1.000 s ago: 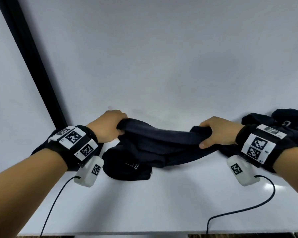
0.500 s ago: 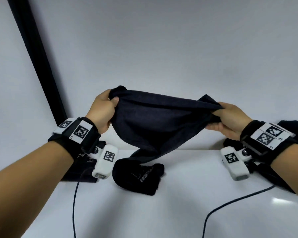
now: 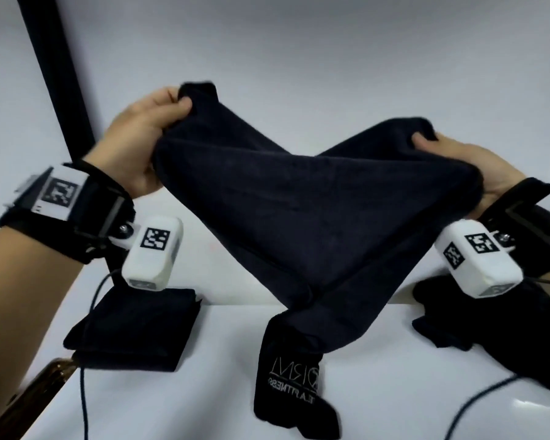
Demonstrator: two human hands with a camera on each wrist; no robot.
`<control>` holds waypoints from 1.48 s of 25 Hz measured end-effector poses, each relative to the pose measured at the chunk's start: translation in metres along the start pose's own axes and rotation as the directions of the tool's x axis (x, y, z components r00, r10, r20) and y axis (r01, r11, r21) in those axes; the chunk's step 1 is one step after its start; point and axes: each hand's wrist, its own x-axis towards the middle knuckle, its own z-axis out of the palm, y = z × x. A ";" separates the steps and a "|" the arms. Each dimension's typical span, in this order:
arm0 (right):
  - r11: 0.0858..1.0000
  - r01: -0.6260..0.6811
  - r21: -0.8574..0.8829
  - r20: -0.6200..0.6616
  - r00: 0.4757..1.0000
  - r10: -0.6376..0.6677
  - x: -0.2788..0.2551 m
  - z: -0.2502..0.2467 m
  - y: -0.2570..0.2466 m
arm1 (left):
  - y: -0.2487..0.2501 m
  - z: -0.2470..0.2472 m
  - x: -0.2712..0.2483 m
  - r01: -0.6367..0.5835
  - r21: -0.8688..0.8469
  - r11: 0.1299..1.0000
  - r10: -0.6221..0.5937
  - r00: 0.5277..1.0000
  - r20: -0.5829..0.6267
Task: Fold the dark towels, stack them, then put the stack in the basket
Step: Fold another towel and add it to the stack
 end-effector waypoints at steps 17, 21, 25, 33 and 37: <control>0.710 -0.413 -0.570 -0.260 0.911 0.321 0.046 -0.059 0.137 | -0.164 -0.008 0.013 0.400 0.468 0.788 -0.295 0.913 -0.283; 0.727 -0.529 -0.437 -0.387 0.841 0.379 0.043 -0.068 0.193 | -0.214 0.001 -0.013 0.553 0.345 0.758 -0.481 0.832 -0.277; 0.623 -0.354 -0.698 -0.243 0.935 0.259 0.011 -0.040 0.180 | -0.188 -0.001 -0.052 0.364 0.640 0.677 -0.445 0.895 -0.037; 0.399 0.196 -0.896 0.405 0.727 0.554 -0.122 0.047 0.212 | -0.170 0.025 -0.211 0.047 0.904 0.425 -0.804 0.478 0.354; 0.317 0.276 -0.907 0.390 0.834 0.390 -0.130 0.048 0.230 | -0.168 0.027 -0.230 0.559 0.480 0.676 -0.717 0.651 0.251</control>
